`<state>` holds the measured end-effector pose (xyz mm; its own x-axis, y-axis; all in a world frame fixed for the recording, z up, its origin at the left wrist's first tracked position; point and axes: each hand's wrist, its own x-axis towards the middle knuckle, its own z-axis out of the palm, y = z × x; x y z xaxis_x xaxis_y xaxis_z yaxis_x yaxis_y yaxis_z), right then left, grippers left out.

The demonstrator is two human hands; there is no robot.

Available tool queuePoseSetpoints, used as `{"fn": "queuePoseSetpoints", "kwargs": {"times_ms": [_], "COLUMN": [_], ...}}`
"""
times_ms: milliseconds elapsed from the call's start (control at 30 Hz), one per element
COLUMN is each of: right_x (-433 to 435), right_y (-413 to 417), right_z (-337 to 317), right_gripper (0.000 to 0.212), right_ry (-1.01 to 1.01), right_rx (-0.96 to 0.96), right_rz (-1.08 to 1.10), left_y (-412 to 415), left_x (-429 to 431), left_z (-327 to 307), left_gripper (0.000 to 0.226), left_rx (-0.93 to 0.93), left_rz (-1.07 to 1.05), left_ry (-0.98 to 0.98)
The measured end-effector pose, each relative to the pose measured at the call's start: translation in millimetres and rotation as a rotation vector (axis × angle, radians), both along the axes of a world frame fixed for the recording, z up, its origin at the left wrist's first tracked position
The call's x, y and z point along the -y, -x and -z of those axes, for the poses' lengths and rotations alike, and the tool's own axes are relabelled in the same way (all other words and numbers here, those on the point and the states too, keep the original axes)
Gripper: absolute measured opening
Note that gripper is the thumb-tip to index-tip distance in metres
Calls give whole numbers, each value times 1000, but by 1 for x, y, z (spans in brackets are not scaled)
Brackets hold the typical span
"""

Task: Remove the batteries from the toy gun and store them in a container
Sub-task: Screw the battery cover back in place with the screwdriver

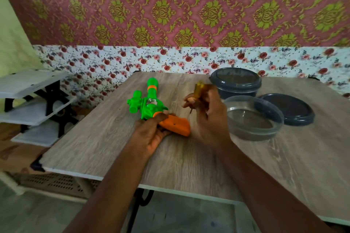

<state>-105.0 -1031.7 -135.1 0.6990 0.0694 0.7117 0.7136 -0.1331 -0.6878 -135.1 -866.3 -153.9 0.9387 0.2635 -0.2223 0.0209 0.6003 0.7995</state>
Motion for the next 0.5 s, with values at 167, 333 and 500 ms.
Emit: {"fn": "queuePoseSetpoints", "kwargs": {"times_ms": [167,333,500], "right_x": [-4,-9,-11], "right_y": [16,8,3], "right_z": [-11,-7,-2], "right_gripper": [13,15,9], "right_ry": [-318,-385,-493], "right_rx": [-294,-563,-699], "right_rz": [-253,-276,-331], "left_y": [0,-1,0], "left_x": [2,1,0], "left_z": [0,0,0], "left_gripper": [33,41,39], "left_rx": [2,-12,4], "left_rz": [0,13,27], "left_ry": [-16,-19,-10]}}
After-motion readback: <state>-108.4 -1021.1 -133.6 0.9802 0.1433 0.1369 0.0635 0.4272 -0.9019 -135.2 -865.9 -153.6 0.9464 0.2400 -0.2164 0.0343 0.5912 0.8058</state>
